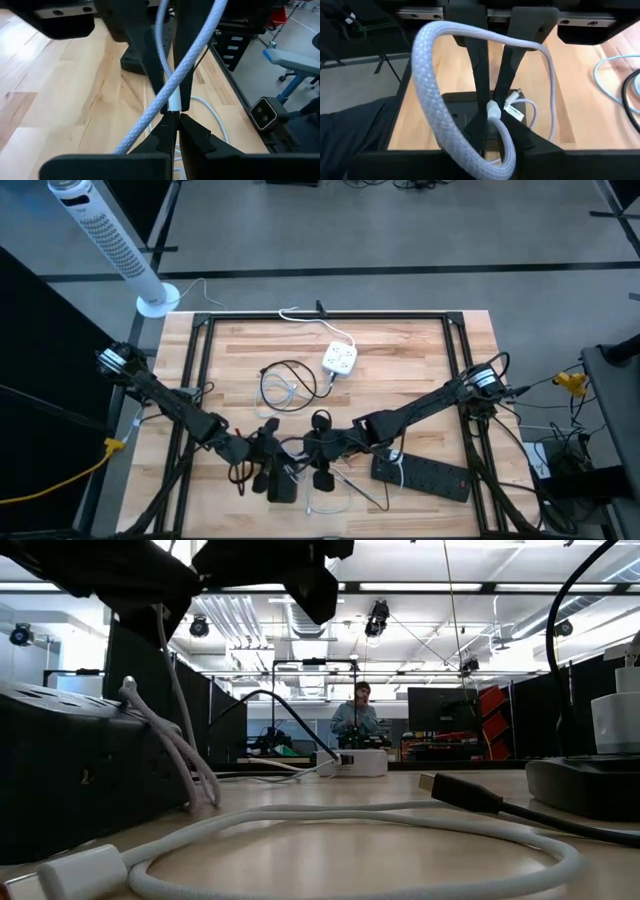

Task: Plug in charger cables
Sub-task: Insert the white charger cable into the black outlet

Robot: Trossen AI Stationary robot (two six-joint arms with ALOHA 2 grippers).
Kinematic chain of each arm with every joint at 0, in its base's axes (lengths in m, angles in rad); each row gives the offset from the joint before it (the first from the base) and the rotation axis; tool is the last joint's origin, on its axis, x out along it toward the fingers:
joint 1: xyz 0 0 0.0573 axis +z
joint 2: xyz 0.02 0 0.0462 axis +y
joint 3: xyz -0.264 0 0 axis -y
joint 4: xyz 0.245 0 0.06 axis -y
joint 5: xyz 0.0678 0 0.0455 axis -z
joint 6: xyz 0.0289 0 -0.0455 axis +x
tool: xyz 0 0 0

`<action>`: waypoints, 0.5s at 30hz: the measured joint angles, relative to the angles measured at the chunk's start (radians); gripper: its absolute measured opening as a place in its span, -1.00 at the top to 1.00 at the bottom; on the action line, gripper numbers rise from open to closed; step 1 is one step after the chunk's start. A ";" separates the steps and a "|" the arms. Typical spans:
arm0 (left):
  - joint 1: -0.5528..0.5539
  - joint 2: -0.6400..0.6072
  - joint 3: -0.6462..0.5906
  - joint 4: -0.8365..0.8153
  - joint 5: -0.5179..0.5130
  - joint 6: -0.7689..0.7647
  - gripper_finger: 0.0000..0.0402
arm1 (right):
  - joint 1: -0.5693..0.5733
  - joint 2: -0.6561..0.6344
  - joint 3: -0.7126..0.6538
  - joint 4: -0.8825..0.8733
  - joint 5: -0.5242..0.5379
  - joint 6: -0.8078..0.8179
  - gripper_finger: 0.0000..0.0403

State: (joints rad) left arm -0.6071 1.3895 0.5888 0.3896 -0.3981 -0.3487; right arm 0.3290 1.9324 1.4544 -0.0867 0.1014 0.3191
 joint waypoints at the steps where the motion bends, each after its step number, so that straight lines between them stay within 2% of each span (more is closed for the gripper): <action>1: 0.000 0.000 0.000 -0.001 0.003 -0.001 0.98 | 0.000 0.000 0.000 0.002 -0.001 -0.003 0.93; 15: -0.011 -0.003 0.000 -0.055 0.057 -0.050 0.33 | -0.002 -0.042 -0.001 -0.013 0.011 -0.054 0.92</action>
State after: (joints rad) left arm -0.6182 1.3865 0.5888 0.3349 -0.3410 -0.3985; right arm 0.3271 1.8904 1.4536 -0.0998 0.1125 0.2646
